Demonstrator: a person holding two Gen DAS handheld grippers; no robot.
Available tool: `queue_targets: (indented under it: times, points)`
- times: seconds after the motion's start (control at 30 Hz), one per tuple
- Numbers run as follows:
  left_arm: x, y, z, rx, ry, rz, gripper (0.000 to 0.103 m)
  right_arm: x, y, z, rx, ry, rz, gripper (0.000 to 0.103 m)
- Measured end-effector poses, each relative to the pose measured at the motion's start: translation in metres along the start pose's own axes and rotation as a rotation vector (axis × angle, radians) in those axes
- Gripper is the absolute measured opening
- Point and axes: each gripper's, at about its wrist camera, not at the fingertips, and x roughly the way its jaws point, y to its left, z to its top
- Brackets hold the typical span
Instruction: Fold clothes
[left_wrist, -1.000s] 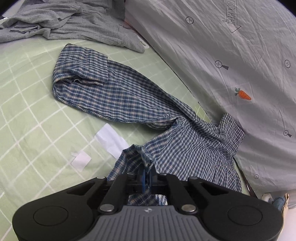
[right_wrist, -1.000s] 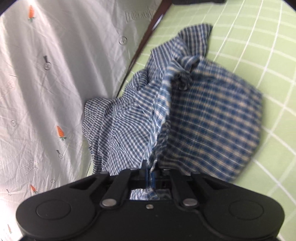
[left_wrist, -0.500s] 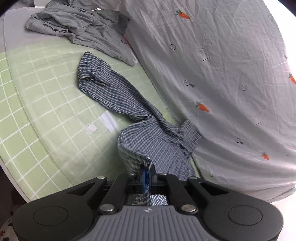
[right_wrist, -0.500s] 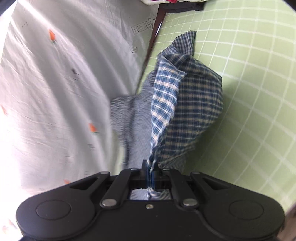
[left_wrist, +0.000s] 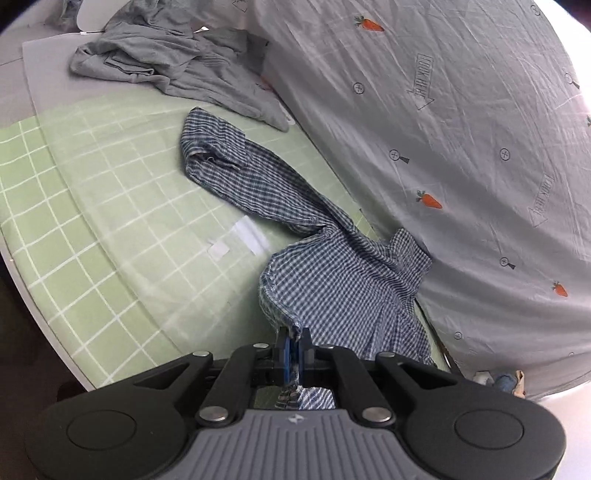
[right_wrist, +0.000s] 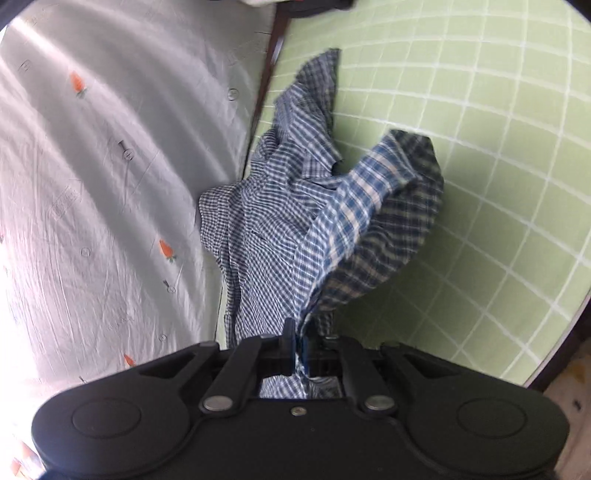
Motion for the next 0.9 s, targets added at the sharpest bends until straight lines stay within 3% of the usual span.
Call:
queue_targets:
  times: [0.1, 0.17, 0.4, 0.47, 0.5, 0.63, 0.9]
  points:
    - [0.004, 0.002, 0.001, 0.028, -0.011, 0.010, 0.004, 0.005, 0.003, 0.004, -0.055, -0.017, -0.002, 0.012]
    - [0.015, 0.009, 0.003, 0.039, -0.011, 0.047, 0.004, 0.015, 0.004, 0.011, -0.097, -0.020, -0.034, 0.028]
    - [0.059, 0.028, 0.012, 0.018, 0.033, 0.147, 0.004, 0.064, 0.004, 0.033, -0.172, 0.006, -0.109, 0.028]
    - [0.066, 0.032, 0.011, 0.016, 0.042, 0.167, 0.004, 0.070, 0.001, 0.033, -0.164, 0.007, -0.124, 0.034]
    - [0.069, 0.035, 0.010, 0.002, 0.055, 0.162, 0.008, 0.070, -0.002, 0.032, -0.163, 0.010, -0.138, 0.044]
    - [0.075, 0.046, 0.003, -0.028, 0.103, 0.154, 0.028, 0.065, -0.016, 0.027, -0.153, 0.012, -0.207, 0.051]
    - [0.079, 0.056, -0.012, -0.028, 0.138, 0.191, 0.031, 0.028, -0.036, 0.033, -0.098, -0.086, -0.220, 0.054]
